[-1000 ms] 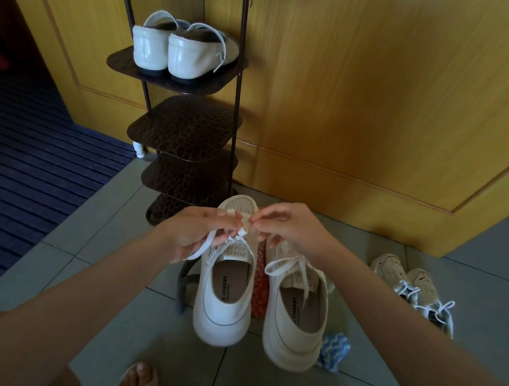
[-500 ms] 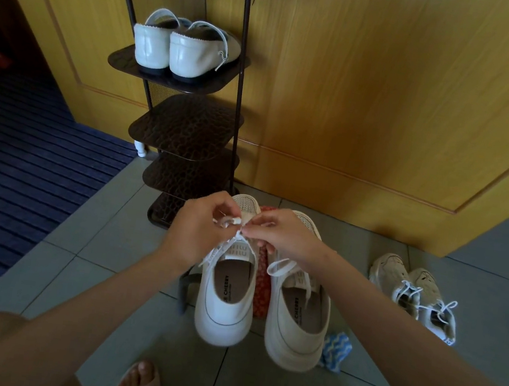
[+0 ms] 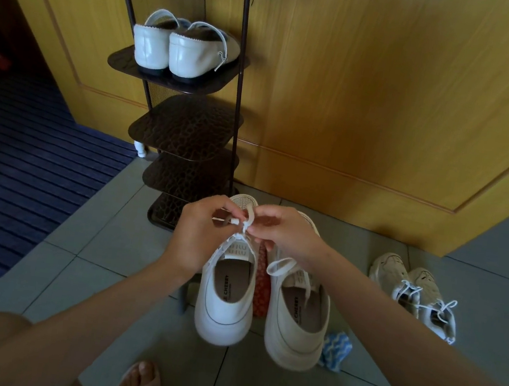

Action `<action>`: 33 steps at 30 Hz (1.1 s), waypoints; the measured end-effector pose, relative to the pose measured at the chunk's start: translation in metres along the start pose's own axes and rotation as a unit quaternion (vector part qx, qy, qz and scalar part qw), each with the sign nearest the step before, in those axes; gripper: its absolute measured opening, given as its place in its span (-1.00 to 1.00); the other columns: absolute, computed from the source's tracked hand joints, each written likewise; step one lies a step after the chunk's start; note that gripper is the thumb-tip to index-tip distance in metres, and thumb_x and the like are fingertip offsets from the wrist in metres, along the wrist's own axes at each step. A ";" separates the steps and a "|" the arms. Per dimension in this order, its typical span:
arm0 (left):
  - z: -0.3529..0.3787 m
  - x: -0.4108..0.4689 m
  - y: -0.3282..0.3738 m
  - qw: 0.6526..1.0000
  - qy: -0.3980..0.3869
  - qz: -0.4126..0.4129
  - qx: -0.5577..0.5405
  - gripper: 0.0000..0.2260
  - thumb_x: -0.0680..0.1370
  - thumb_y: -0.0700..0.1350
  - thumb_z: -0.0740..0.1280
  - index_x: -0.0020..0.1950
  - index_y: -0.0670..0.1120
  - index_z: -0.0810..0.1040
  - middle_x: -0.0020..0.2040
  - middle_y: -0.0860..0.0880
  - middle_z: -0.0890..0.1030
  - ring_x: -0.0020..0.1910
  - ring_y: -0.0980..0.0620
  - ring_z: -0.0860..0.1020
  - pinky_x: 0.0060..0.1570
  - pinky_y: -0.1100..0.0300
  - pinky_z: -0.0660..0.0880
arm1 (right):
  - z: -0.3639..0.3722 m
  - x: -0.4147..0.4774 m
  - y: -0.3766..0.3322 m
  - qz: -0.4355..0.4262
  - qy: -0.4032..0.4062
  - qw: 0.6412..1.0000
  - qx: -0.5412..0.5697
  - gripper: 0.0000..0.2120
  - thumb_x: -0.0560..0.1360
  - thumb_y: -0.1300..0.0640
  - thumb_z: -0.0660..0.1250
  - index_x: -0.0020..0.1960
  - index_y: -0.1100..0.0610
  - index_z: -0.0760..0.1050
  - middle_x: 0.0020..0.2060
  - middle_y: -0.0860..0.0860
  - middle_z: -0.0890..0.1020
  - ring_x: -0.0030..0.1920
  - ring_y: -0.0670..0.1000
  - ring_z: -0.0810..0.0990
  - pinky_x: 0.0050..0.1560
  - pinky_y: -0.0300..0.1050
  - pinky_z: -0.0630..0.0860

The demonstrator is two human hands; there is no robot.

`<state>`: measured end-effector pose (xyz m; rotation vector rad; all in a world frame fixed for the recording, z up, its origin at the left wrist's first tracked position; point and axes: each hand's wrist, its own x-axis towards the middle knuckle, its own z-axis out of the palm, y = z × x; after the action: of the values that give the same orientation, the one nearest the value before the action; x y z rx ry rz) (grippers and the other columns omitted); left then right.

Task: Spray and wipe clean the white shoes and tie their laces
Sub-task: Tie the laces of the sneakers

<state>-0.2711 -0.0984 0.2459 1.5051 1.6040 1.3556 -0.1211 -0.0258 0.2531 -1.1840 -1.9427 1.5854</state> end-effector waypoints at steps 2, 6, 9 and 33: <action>0.001 0.000 0.001 1.000 -0.003 -0.012 -0.013 -0.83 0.40 -0.37 0.43 -0.17 -0.10 0.62 -0.14 -0.04 0.66 -0.13 0.12 0.62 -0.13 0.38 0.51 | 0.001 0.001 0.001 -0.003 0.005 1.000 -0.004 -0.84 0.48 0.28 0.37 0.03 0.15 0.62 -0.33 0.12 0.59 -0.35 0.04 0.45 -0.41 -0.25 0.35; -0.002 0.002 -0.002 0.998 0.007 -0.052 -0.045 -0.85 0.38 -0.32 0.47 -0.12 -0.12 0.65 -0.09 -0.05 0.65 -0.09 0.10 0.62 -0.08 0.32 0.54 | -0.001 0.001 0.002 -0.015 0.032 0.999 -0.026 -0.81 0.46 0.27 0.39 0.06 0.21 0.63 -0.31 0.12 0.63 -0.40 -0.11 0.52 -0.39 -0.35 0.40; -0.008 0.005 -0.006 0.991 0.029 -0.109 -0.066 -0.88 0.35 -0.28 0.50 -0.19 -0.09 0.66 -0.10 -0.03 0.65 -0.10 0.07 0.62 -0.06 0.26 0.54 | -0.003 0.001 0.001 -0.043 0.041 0.991 -0.119 -0.86 0.47 0.20 0.38 -0.01 0.19 0.66 -0.16 0.07 0.70 -0.21 -0.10 0.64 -0.10 -0.21 0.55; -0.042 0.000 -0.008 0.980 -0.056 -0.188 0.030 -0.85 0.40 -0.27 0.46 -0.19 -0.02 0.64 -0.33 -0.02 0.64 -0.28 0.10 0.62 -0.31 0.34 0.57 | -0.020 -0.013 0.006 -0.043 0.043 0.905 -0.420 -0.87 0.42 0.04 0.30 -0.16 0.02 0.61 -0.19 -0.04 0.64 -0.14 -0.03 0.56 -0.11 -0.07 0.51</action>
<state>-0.3113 -0.1099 0.2529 1.2087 1.7600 1.0036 -0.0972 -0.0236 0.2559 -1.3817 -2.6602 0.5915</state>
